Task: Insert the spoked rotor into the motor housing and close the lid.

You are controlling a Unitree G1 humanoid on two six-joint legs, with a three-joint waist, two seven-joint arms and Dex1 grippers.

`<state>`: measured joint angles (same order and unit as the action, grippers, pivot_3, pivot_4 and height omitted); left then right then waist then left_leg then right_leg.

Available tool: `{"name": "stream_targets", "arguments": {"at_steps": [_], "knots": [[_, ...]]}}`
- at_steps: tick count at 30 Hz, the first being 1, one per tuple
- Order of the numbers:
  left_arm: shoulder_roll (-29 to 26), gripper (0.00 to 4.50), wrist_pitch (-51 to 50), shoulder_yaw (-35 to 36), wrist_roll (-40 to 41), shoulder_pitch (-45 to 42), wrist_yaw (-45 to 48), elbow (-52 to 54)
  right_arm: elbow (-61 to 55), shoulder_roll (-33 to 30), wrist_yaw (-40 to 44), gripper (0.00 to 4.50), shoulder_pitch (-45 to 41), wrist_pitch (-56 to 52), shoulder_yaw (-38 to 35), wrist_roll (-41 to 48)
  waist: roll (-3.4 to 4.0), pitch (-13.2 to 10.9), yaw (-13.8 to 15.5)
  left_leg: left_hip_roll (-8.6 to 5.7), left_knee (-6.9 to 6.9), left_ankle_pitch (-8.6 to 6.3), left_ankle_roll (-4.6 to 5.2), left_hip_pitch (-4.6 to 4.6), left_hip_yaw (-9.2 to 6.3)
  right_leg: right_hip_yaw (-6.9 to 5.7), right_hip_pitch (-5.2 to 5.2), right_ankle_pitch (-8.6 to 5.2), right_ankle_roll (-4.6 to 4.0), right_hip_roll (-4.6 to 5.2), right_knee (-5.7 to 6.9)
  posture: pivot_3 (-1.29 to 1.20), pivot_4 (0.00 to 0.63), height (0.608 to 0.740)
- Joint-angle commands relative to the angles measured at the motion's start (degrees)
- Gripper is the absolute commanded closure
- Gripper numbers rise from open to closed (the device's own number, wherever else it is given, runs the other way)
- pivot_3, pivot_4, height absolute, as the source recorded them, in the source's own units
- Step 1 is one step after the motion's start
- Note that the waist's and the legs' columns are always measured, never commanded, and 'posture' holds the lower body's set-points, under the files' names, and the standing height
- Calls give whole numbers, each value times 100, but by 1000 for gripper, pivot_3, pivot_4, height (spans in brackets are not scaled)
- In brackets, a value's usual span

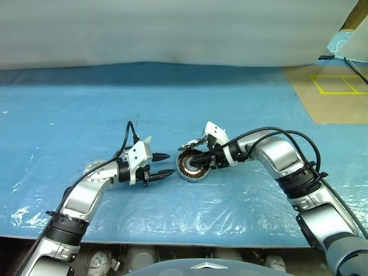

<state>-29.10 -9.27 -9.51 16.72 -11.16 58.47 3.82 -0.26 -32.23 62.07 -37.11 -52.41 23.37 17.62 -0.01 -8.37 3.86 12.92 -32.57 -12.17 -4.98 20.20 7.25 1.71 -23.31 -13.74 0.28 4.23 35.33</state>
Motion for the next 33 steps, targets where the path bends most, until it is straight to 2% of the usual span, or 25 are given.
{"name": "stream_targets", "arguments": {"at_steps": [1,17,21,29,33], "knots": [[-19,1946,67,41,16,-44,15,106,231,-150,-102,4454,30,237,275,-397,0,0,-1,0,0,0,0,1,0,0,0,0,0,1,0,0,150,740],[19,1946,26,26,22,-24,-47,160,7,-213,-184,4454,-46,-12,593,-603,-1,1,5,-1,-6,0,0,-12,0,2,13,0,-1,3,0,0,150,740],[-56,1946,8,194,141,90,-31,179,-246,68,-33,4454,-5,-483,-299,298,-1,0,3,0,-5,0,0,-10,0,2,12,0,-1,2,0,0,150,740],[-285,1946,-187,491,346,130,-37,325,-1172,-174,136,4454,341,-1237,-1469,1589,1,-1,10,0,11,0,0,3,0,0,-3,10,18,-2,-11,0,150,740],[-554,1946,-263,887,423,172,-54,336,-2025,-376,-254,4454,1073,-873,-2192,1744,1,-2,28,1,25,0,0,4,0,-4,0,11,19,-2,-31,0,150,740]]}}
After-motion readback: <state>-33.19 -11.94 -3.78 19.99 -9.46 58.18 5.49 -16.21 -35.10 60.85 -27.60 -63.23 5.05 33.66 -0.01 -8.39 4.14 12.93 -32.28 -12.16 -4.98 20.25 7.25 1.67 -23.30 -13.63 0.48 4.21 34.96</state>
